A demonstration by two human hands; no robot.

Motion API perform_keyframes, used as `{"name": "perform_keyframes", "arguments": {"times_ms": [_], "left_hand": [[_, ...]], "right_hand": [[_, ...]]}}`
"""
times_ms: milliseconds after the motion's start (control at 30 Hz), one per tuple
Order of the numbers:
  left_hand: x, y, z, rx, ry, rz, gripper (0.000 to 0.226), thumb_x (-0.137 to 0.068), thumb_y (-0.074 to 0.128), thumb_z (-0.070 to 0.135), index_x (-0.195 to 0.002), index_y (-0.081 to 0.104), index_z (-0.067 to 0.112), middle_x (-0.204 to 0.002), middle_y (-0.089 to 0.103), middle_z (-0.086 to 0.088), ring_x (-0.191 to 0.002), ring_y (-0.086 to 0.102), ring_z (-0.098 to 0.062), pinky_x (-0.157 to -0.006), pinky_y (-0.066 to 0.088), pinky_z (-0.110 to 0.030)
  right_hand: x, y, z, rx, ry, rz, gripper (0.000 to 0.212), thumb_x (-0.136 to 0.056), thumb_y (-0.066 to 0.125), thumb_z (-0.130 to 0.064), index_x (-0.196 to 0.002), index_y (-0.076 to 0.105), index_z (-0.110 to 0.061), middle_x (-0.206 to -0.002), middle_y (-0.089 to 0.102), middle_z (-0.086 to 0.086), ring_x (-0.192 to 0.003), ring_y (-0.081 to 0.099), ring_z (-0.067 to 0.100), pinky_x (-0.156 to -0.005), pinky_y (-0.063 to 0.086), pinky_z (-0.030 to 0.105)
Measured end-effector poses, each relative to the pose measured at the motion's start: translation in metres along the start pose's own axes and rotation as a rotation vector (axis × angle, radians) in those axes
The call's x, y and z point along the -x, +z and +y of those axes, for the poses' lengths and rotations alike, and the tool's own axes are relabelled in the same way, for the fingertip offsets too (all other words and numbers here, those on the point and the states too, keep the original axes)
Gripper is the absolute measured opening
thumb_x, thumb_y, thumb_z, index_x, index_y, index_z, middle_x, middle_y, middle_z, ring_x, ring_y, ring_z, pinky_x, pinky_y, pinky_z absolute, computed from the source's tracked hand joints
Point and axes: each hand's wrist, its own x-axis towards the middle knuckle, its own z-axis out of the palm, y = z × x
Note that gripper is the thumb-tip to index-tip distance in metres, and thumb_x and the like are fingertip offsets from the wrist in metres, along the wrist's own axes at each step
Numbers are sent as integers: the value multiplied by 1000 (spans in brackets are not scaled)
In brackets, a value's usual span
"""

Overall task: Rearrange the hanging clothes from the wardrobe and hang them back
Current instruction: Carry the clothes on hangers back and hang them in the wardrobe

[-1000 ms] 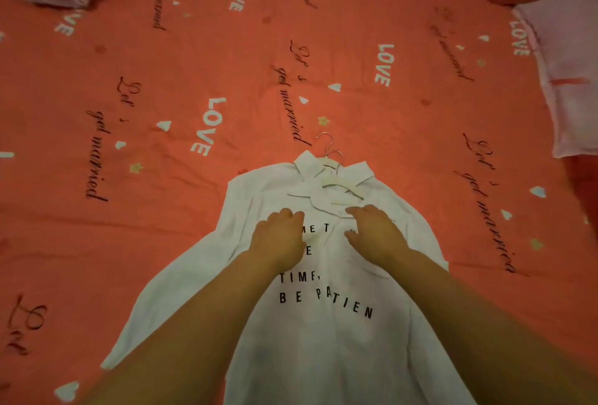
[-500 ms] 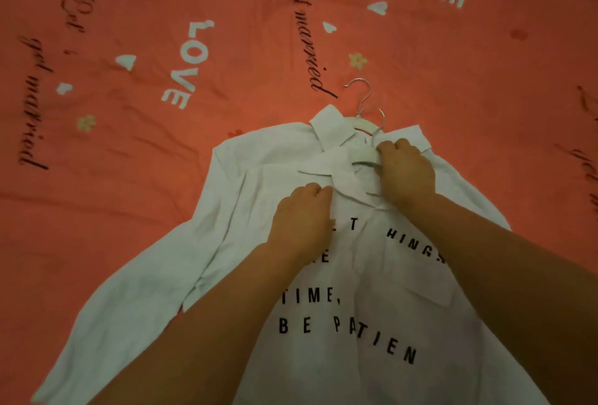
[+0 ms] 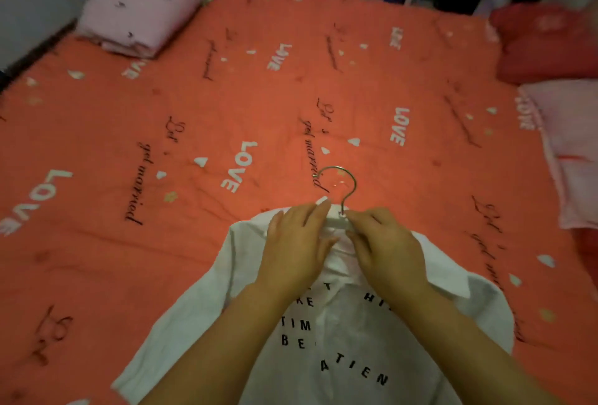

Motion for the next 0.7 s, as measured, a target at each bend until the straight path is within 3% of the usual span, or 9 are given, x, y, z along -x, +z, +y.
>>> {"name": "perform_keyframes", "arguments": {"times_ms": [133, 267, 400, 567, 700], "left_hand": [[34, -81, 9, 3, -64, 223, 49, -84, 62, 16, -131, 51, 14, -107, 63, -6, -98, 57, -28, -90, 39, -39], [89, -163, -1, -86, -187, 352, 50, -92, 50, 19, -140, 38, 26, -117, 58, 1, -107, 52, -24, -93, 35, -34], [175, -256, 1, -233, -338, 599, 48, -92, 52, 21, -138, 40, 32, -113, 59, 1, -103, 54, -25, -87, 34, -32], [306, -353, 8, -435, -465, 842, 45, -89, 60, 27, -133, 49, 28, -109, 61, -2, -97, 56, -26, -81, 33, -28], [416, -411, 12, -574, -564, 967, 56, -82, 69, 22, -133, 47, 25, -93, 61, -6, -71, 57, -26, -66, 45, -35]], "right_hand": [[-6, -54, -76, -98, -103, 24, 28, -77, 70, -3, -104, 70, -12, -87, 65, 8, -70, 63, 29, -53, 51, 36], [-16, -79, -153, -155, -215, 8, 21, -81, 70, -17, -102, 70, -20, -87, 61, 0, -74, 60, 23, -58, 42, 31], [-9, -94, -248, -269, -469, -44, 16, -82, 69, -27, -97, 70, -20, -82, 63, 0, -72, 57, 23, -61, 46, 38], [26, -98, -383, -385, -828, -4, 15, -74, 78, -26, -84, 71, -18, -68, 64, -2, -59, 58, 24, -60, 36, 30], [79, -92, -494, -496, -1034, -17, 17, -71, 79, -28, -83, 72, -18, -68, 67, -2, -57, 58, 19, -58, 42, 31]]}}
